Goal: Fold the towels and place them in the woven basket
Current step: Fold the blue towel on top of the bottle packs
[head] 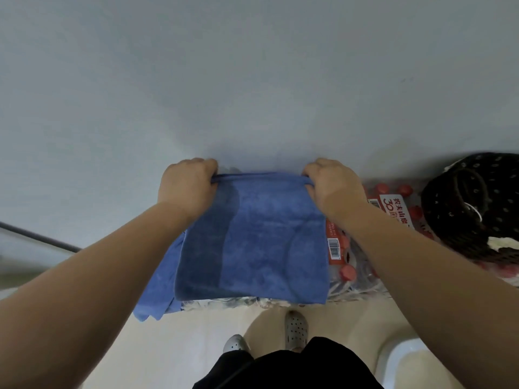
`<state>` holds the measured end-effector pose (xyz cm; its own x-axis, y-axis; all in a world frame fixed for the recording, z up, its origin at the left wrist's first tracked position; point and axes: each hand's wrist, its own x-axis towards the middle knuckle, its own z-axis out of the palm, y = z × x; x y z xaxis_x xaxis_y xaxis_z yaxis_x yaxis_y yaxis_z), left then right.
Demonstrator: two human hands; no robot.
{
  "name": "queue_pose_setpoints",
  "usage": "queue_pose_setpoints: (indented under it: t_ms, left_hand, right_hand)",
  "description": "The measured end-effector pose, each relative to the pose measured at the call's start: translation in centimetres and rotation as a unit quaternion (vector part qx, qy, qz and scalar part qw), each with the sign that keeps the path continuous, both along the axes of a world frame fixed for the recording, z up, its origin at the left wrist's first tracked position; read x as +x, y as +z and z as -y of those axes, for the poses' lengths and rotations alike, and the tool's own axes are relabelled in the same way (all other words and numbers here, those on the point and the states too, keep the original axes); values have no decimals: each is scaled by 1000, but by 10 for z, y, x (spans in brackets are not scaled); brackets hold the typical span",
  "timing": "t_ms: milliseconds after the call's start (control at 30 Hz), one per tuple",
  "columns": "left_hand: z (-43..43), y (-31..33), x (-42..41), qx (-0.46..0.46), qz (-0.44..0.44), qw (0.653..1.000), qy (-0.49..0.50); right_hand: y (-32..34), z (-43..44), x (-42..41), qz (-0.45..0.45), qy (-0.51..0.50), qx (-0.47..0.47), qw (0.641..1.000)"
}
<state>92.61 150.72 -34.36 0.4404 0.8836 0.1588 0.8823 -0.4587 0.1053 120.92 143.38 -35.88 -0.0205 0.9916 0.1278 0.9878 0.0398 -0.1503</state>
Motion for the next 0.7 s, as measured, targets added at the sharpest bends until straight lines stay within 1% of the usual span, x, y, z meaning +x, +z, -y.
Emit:
queue_pose_setpoints:
  t_ms: [67, 100, 233, 367, 500, 600, 700]
  left_hand:
    - [16, -5, -13, 0, 32, 999, 2]
    - [24, -8, -20, 5, 45, 999, -3]
    - [62, -23, -47, 28, 91, 994, -60]
    - [101, -40, -71, 33, 109, 989, -91]
    - [129, -47, -83, 30, 120, 986, -116]
    - [143, -52, -90, 19, 119, 985, -122]
    - [149, -66, -93, 0, 79, 990, -116]
  right_hand:
    - [0, 22, -5, -45, 13, 37, 998]
    - [1, 34, -8, -58, 15, 40, 997]
    - [-4, 82, -24, -75, 29, 9, 997]
    - [-21, 129, -40, -92, 52, 4, 994]
    - [-26, 157, -60, -112, 17, 22, 993]
    - [-30, 173, -73, -93, -4, 30, 995]
    - [-42, 184, -74, -48, -26, 19, 998]
